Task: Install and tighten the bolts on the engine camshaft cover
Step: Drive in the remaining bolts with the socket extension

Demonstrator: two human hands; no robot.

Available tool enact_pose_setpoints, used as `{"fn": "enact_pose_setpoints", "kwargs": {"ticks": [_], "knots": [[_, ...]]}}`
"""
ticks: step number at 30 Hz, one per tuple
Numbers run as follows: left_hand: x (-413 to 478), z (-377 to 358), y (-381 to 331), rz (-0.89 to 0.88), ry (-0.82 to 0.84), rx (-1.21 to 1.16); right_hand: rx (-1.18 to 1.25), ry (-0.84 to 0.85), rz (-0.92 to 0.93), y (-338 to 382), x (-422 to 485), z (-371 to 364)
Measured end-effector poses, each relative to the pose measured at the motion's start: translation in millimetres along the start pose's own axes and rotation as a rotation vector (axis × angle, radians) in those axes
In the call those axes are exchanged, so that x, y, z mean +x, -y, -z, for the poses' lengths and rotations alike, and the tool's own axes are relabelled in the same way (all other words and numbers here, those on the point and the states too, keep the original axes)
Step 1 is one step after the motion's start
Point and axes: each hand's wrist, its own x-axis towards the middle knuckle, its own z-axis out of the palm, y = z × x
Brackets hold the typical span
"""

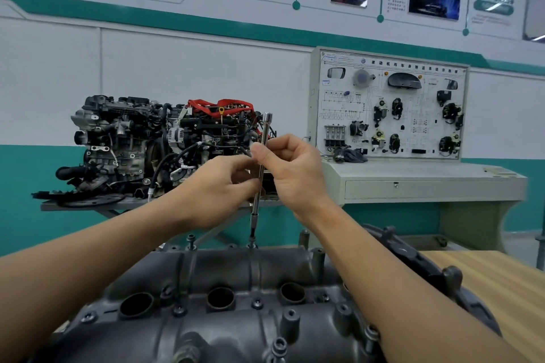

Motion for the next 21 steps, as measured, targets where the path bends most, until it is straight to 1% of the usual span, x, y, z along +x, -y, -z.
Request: {"fn": "enact_pose_setpoints", "kwargs": {"ticks": [3,8,14,21], "knots": [[-0.1,3.4,0.5,0.022,-0.095,-0.013,0.011,0.004,0.010,-0.9,1.0,-1.1],[-2.3,0.9,-2.1,0.014,-0.184,-0.032,-0.008,-0.013,0.037,-2.4,1.2,-0.4],[-1.0,-2.0,-0.9,-0.005,-0.185,0.006,-0.023,-0.013,0.034,-3.1,1.5,0.7],[0.5,-2.2,0.8,-0.006,-0.169,0.046,-0.016,0.068,0.006,4.6,1.1,3.3]]}}
